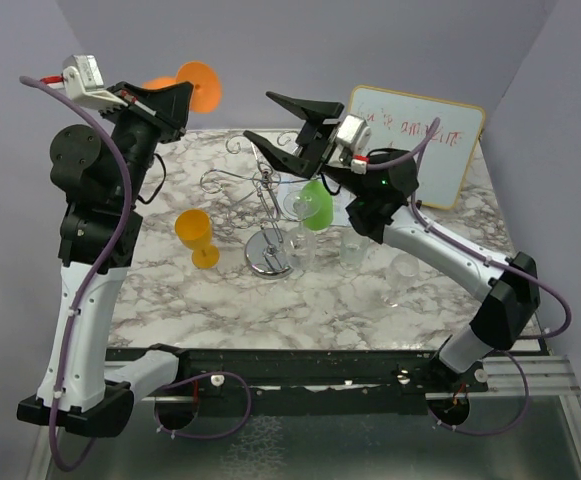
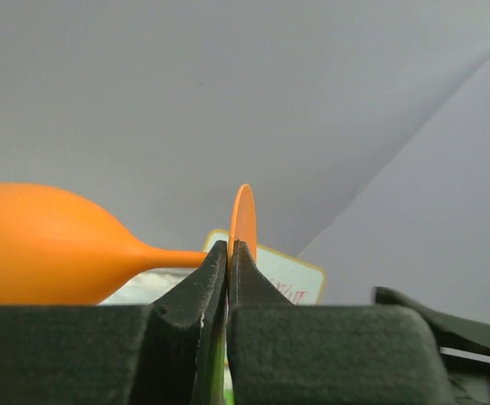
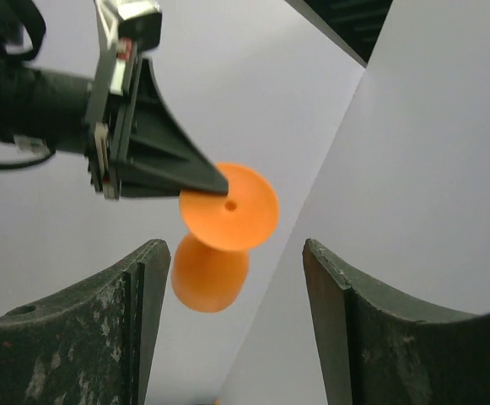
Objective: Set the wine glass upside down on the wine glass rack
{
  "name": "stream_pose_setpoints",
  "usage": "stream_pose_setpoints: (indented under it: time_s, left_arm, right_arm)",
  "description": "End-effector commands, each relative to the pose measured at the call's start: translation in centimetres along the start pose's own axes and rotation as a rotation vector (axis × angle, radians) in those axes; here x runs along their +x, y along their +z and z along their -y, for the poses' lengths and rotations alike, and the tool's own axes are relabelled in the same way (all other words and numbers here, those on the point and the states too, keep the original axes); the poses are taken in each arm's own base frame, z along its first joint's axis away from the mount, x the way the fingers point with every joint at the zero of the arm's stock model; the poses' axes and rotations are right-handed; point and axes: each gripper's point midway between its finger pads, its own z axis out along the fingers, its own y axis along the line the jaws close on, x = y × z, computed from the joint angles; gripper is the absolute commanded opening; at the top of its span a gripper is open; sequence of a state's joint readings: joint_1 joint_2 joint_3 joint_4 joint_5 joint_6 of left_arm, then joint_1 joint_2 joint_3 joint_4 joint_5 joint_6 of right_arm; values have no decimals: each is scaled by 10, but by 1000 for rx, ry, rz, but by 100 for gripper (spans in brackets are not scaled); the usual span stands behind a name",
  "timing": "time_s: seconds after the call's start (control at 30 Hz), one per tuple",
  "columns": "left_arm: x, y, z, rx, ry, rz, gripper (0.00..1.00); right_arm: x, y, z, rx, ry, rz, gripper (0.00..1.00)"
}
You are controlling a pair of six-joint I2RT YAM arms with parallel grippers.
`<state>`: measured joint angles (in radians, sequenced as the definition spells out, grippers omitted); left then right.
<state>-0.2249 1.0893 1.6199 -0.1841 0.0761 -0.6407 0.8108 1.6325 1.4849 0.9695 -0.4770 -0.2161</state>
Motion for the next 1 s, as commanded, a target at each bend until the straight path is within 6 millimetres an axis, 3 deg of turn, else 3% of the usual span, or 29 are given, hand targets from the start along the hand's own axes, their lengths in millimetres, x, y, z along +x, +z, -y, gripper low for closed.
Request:
stream_pose_setpoints:
  time_s: [0.0, 0.37, 0.63, 0.97]
  left_arm:
    - [32, -1, -47, -172, 46, -69, 0]
    - [99, -7, -87, -236, 55, -262, 0]
    - [121, -13, -73, -125, 30, -380, 0]
    - [149, -14, -80, -137, -68, -465, 0]
  right_arm:
    - [-43, -12, 11, 91, 91, 44, 69]
    - [-84, -66, 4, 213, 433, -50, 67]
    - [-84, -101, -22, 209, 582, -137, 66]
    - [-74, -119, -25, 274, 645, -187, 64]
